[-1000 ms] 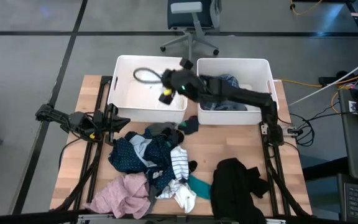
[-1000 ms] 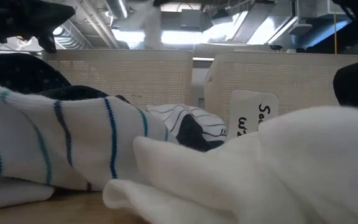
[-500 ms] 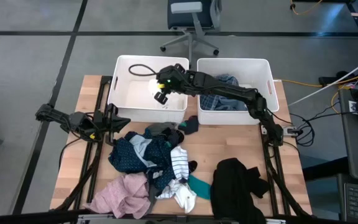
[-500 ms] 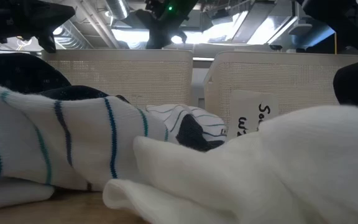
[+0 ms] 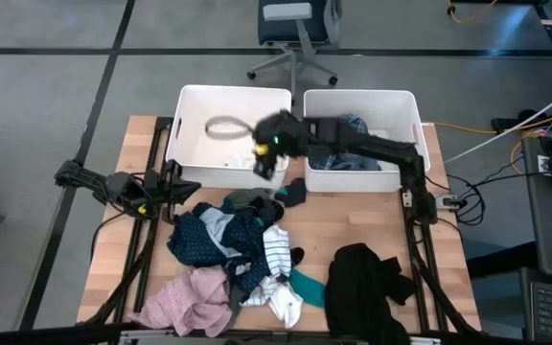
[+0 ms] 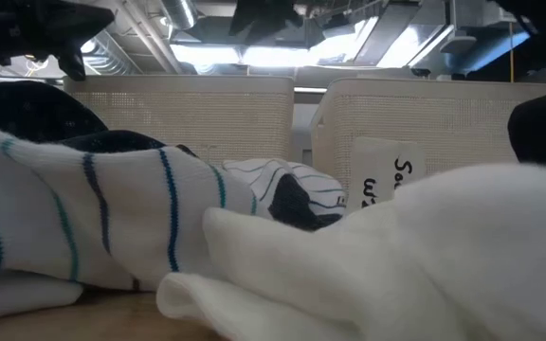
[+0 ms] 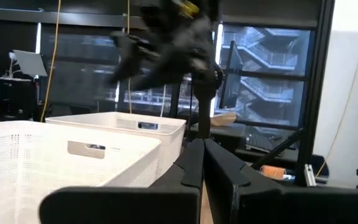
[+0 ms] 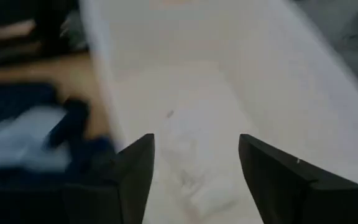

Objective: Sort clothes
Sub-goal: Put the white sock into the left white bin

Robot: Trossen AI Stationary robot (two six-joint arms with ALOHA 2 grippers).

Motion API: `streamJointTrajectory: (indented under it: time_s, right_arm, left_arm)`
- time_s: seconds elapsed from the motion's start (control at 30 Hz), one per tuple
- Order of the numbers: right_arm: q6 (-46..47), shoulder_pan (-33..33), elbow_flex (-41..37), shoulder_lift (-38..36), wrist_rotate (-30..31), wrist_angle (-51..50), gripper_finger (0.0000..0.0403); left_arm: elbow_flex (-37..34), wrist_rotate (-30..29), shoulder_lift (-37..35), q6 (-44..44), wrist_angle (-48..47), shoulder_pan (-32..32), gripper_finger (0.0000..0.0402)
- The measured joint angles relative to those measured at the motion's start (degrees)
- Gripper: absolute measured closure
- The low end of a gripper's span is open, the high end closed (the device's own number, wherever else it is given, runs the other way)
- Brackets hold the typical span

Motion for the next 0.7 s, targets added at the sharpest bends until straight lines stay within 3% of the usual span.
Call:
streamJointTrajectory:
  time_s: [0.13,0.27,0.57,0.7]
  right_arm:
    - [2.9,7.1,-0.1,-1.7,0.0,-8.0,0.0164]
    - [5.6,14.8,-0.2,-1.6,0.0,-14.7,0.0164]
    - [12.3,26.9,-14.4,-1.0,3.2,-12.9,0.0164]
    - [16.0,30.3,-23.6,-0.9,-1.8,-5.0,0.0164]
  left_arm:
    - [0.0,5.3,0.0,-0.4,0.1,0.0,0.04]
    - [0.0,5.8,0.8,-1.7,0.1,0.0,0.04]
    - [5.6,6.3,13.6,-5.2,-3.7,0.0,0.04]
    - [7.3,6.3,19.2,-5.2,-3.9,0.0,0.04]
